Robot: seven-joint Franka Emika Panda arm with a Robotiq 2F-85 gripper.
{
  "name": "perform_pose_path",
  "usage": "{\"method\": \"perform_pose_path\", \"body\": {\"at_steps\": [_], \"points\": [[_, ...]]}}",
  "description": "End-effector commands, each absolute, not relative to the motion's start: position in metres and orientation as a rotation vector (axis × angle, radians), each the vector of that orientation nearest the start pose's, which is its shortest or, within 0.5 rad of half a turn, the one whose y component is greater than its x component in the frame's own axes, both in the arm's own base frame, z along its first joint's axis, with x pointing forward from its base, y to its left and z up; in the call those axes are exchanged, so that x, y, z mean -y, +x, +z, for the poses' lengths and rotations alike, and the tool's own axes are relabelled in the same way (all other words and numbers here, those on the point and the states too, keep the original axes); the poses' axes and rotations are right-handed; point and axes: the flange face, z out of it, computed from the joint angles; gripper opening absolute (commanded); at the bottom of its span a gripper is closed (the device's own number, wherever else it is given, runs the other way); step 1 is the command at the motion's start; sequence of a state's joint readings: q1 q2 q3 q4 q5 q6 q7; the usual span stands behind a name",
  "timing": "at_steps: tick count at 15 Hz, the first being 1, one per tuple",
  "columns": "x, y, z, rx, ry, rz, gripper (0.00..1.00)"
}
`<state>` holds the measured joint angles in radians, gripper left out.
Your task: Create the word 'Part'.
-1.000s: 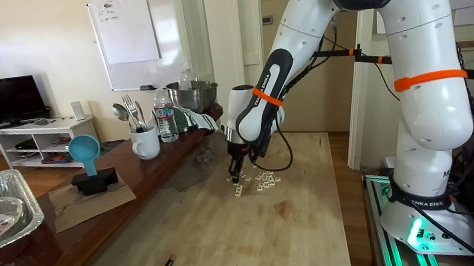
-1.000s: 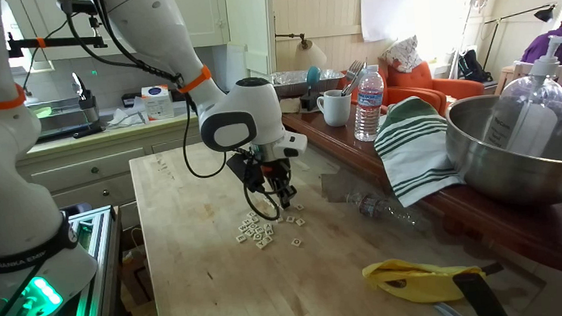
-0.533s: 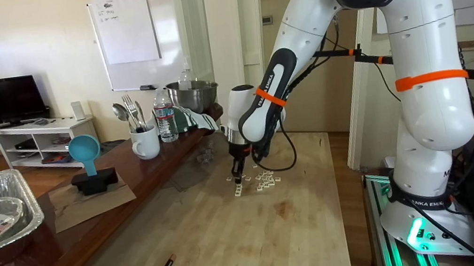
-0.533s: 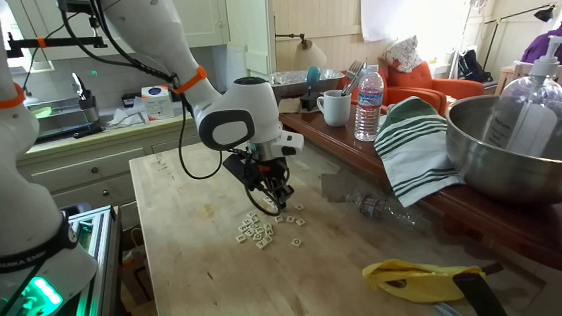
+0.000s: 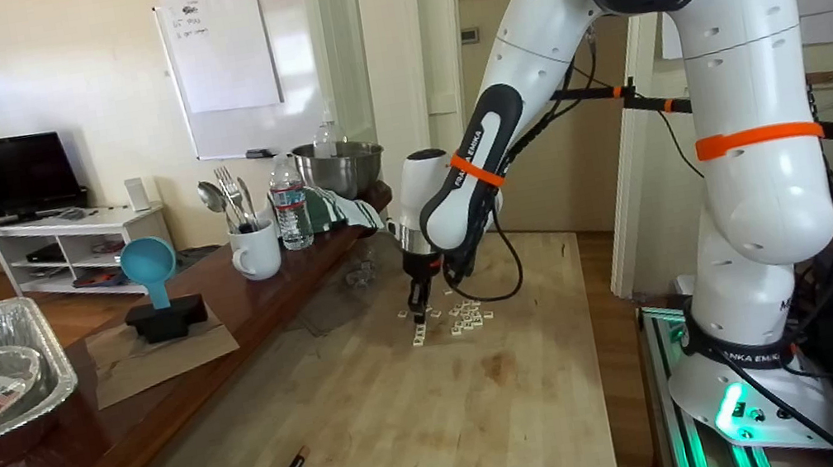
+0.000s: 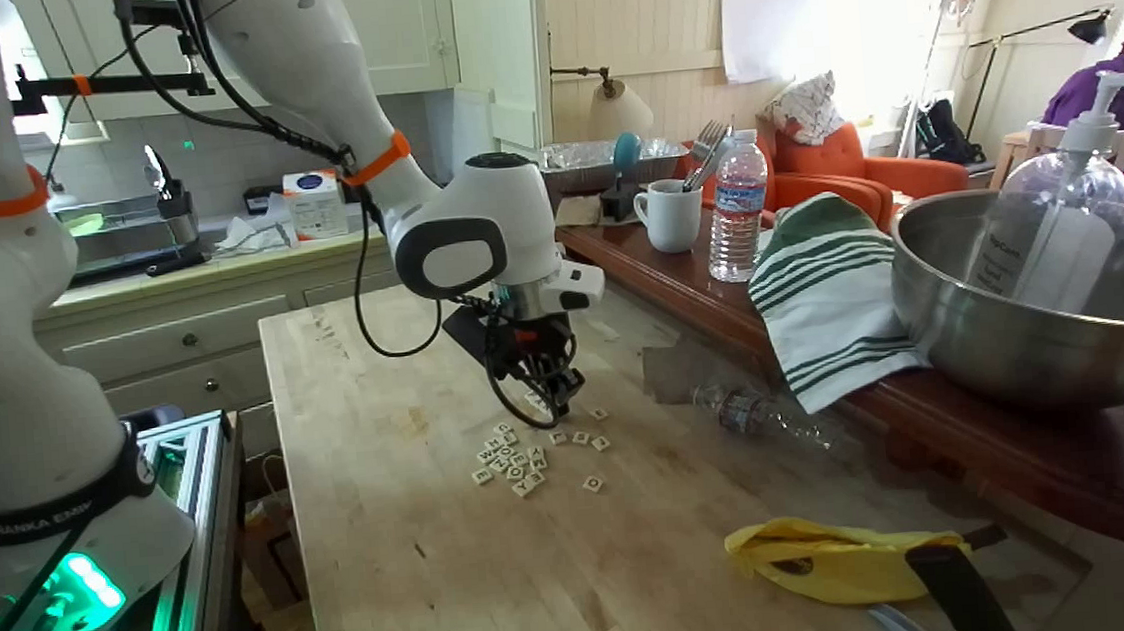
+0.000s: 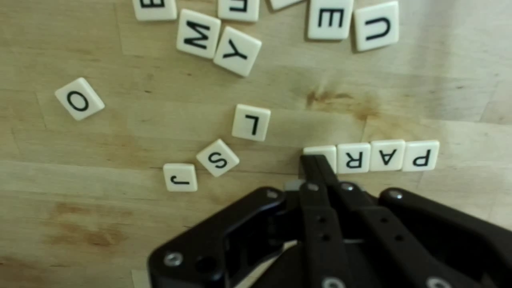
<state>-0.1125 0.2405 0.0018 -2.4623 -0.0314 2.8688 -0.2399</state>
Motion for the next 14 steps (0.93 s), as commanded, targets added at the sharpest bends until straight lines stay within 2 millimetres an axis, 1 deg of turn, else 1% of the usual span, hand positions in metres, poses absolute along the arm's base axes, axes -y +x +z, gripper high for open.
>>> {"method": "perform_pose_path", "body": {"at_steps": [1,14], "points": [[0.044,0.485,0.198,0.248,-3.157,-0.150,0.00],[0.027,0.487,0.194,0.285,-3.156,-0.117,0.00]]}}
